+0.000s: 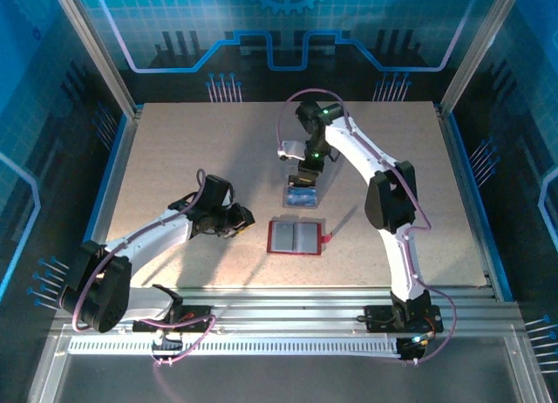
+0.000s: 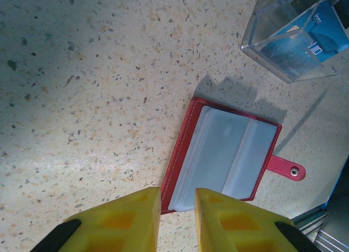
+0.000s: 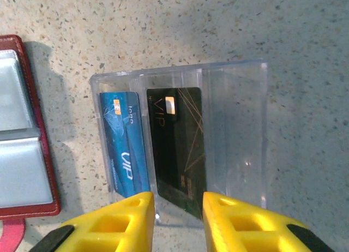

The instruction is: Take the credit cards out of the card holder

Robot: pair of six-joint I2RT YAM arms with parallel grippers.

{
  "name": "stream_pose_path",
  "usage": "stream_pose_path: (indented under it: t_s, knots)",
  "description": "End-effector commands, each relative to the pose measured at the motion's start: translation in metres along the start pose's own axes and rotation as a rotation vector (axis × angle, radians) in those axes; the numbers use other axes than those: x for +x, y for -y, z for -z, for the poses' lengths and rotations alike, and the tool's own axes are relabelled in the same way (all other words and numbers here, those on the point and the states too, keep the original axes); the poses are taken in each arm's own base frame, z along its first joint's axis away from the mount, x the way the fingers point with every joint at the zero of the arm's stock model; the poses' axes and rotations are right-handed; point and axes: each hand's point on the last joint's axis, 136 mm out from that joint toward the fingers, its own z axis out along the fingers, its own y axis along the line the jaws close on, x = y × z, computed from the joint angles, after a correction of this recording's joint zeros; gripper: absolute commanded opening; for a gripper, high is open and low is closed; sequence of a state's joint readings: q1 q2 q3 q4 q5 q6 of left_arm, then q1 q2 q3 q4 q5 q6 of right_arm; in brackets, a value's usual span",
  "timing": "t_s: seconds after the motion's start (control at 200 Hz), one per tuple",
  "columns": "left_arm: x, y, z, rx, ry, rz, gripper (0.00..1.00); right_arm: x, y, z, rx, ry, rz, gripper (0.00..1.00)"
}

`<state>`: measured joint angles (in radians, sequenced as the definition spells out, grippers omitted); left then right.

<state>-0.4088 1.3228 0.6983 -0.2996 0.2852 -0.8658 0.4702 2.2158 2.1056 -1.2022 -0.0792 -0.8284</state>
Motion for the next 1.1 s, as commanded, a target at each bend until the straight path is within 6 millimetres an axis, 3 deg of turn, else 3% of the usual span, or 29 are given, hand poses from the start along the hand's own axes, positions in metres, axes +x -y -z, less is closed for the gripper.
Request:
stream_pose_path:
  t_s: [0.0,0.15,0.355,0.905,1.096]
  knots:
    - [0.003,-0.002,-0.007,0.008,-0.030,0.028,0.24,-0.013,-0.002,0.024,0.083,0.057,-0.018,0.32]
    - [0.003,0.000,-0.011,0.018,-0.040,0.024,0.24,-0.013,-0.004,0.030,0.129,0.094,-0.098,0.32]
    - [0.004,0.008,-0.019,0.039,-0.061,0.009,0.24,-0.016,-0.022,0.036,0.154,0.158,-0.237,0.33]
    - [0.014,0.028,-0.057,0.060,-0.157,-0.031,0.24,-0.021,-0.101,0.024,0.050,0.335,-0.741,0.31]
    - [0.020,0.028,-0.066,0.060,-0.188,-0.035,0.16,-0.023,-0.122,0.017,-0.048,0.427,-0.880,0.29]
